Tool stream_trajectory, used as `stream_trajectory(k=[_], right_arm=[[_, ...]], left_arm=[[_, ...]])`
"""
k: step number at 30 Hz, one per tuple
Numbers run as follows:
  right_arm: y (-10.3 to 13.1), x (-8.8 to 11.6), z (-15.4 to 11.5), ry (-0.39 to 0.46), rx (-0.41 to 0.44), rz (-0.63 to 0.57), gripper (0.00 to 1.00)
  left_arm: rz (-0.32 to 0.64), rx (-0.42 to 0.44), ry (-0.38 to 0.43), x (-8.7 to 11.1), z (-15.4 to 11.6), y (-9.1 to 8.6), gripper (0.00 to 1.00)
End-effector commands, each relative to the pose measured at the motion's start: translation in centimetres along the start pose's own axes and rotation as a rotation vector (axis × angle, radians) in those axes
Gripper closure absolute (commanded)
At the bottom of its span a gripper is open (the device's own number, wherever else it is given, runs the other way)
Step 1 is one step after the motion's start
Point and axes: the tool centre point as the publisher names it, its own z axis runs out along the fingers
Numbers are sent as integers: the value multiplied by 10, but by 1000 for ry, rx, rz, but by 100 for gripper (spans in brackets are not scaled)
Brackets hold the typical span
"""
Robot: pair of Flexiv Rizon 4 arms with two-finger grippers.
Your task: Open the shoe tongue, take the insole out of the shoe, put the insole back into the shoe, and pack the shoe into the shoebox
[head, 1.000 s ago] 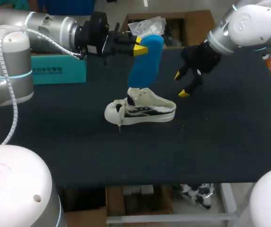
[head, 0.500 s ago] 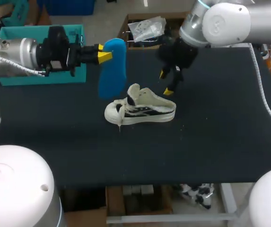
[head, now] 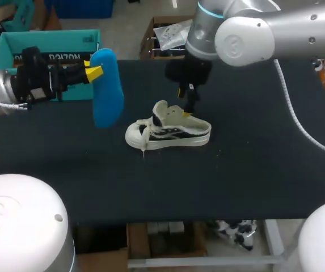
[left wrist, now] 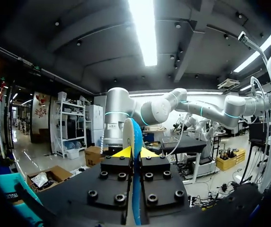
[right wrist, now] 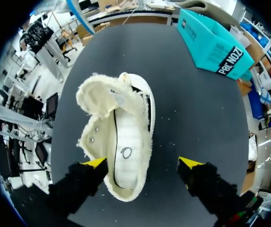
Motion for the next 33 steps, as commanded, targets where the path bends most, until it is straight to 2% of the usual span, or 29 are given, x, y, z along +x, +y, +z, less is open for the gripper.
stream_trajectory(k=[1, 5, 8, 10, 11, 12, 25, 28, 33], right_arm=[[15, -7, 7, 14, 149, 9, 0], [22, -6, 14, 20, 186, 36, 1], [24, -5, 21, 33, 200, 57, 15], [24, -4, 26, 38, 210, 65, 56], [23, -4, 28, 38, 210, 71, 71], [22, -4, 30, 39, 209, 74, 100], [21, 14, 29, -32, 223, 171, 100], [20, 18, 30, -38, 217, 213, 100], [23, 28, 25, -61, 189, 320, 100]], left_arm=[[-7, 1, -152, 3, -8, 2, 100], [-18, -4, -171, 1, -16, 4, 100], [-21, -5, -175, 0, -20, 5, 100], [-21, -6, -178, 1, -22, 5, 100], [-21, -6, -178, 1, -23, 5, 100], [-21, -5, -178, 1, -23, 5, 100], [-17, -2, -151, -4, -24, 8, 100], [-20, -6, -120, -9, -21, 8, 100], [-6, -29, -17, -10, -4, 9, 100]])
